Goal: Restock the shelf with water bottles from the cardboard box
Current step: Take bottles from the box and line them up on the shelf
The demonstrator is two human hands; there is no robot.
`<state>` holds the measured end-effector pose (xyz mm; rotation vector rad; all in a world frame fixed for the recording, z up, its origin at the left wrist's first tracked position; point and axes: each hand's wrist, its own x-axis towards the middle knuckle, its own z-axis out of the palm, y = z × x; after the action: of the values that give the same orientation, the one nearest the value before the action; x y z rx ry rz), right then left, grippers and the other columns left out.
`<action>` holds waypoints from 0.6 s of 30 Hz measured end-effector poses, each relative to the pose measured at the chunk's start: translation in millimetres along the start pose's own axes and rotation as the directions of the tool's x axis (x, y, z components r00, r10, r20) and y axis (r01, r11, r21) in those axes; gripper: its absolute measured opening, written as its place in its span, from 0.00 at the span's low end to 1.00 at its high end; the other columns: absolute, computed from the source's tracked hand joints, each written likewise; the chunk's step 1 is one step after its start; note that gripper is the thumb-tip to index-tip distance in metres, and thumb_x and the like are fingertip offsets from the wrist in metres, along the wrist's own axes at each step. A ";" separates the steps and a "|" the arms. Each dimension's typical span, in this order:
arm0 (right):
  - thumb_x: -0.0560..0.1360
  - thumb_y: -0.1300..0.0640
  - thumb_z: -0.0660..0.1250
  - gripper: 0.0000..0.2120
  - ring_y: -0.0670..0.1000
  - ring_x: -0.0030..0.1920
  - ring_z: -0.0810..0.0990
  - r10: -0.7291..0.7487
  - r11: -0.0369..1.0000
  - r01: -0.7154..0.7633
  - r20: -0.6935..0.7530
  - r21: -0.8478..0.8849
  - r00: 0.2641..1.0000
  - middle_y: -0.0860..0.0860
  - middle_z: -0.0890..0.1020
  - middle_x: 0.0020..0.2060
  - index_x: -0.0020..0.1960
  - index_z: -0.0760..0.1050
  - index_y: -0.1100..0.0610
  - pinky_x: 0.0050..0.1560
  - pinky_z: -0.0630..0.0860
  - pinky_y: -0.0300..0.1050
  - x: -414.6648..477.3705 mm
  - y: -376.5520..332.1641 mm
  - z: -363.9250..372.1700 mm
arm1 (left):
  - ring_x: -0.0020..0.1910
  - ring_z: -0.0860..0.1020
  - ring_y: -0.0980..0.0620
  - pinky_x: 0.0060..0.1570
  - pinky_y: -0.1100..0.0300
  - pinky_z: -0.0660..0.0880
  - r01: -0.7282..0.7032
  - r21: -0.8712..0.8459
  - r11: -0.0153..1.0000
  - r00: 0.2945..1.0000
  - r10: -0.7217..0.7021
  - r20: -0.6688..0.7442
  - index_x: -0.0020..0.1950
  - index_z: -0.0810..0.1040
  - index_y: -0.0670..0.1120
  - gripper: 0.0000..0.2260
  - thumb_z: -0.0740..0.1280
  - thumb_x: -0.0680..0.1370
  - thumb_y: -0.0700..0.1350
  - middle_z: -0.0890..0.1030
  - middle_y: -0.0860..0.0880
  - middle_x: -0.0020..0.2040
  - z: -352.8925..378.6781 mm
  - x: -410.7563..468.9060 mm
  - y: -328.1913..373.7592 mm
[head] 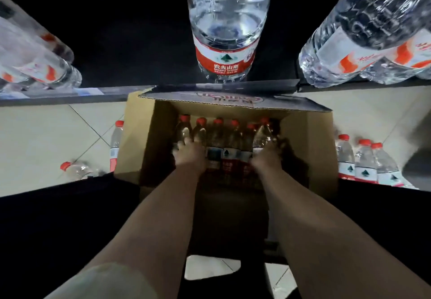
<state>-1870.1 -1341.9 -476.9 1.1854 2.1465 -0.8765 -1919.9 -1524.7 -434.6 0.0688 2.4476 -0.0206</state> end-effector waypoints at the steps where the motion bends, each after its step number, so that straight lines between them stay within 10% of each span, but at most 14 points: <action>1: 0.66 0.57 0.72 0.42 0.62 0.64 0.73 0.025 0.999 -0.024 -0.010 0.045 1.000 0.61 0.69 0.69 0.75 0.56 0.56 0.62 0.74 0.55 6.7 1.2 4.3 | 0.72 0.62 0.39 0.66 0.45 0.66 0.013 -0.025 1.000 1.000 -0.012 0.019 0.78 0.53 0.50 0.38 0.71 0.75 0.51 0.58 0.43 0.77 2.3 4.7 -4.1; 8: 0.73 0.55 0.66 0.16 0.55 0.57 0.79 0.036 0.997 -0.038 0.034 0.072 0.999 0.55 0.81 0.56 0.59 0.79 0.60 0.47 0.68 0.37 31.1 13.1 25.3 | 0.63 0.74 0.44 0.52 0.53 0.72 0.131 -0.441 0.888 0.987 -0.075 0.142 0.77 0.57 0.55 0.30 0.67 0.78 0.47 0.73 0.45 0.66 30.3 23.4 -24.0; 13: 0.70 0.52 0.71 0.29 0.55 0.63 0.76 -0.006 0.964 0.039 -0.125 0.264 0.992 0.55 0.76 0.64 0.68 0.70 0.60 0.58 0.68 0.38 12.5 10.2 16.3 | 0.62 0.76 0.45 0.57 0.52 0.74 0.131 -0.497 0.858 0.990 -0.089 0.107 0.75 0.61 0.53 0.30 0.70 0.76 0.44 0.76 0.46 0.64 25.9 25.7 -19.0; 18: 0.67 0.60 0.77 0.32 0.50 0.52 0.76 -0.042 0.955 0.026 0.048 0.294 0.998 0.51 0.77 0.55 0.68 0.68 0.57 0.46 0.69 0.40 -16.6 -7.6 2.0 | 0.65 0.73 0.43 0.64 0.49 0.72 0.197 -0.519 0.831 0.974 -0.105 0.202 0.75 0.61 0.49 0.31 0.71 0.75 0.45 0.74 0.44 0.67 24.2 17.9 -23.5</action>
<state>-1868.5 -1355.2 -464.3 1.2512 2.0480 -1.2632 -1919.5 -1548.1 -464.8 -0.3651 2.1991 0.5691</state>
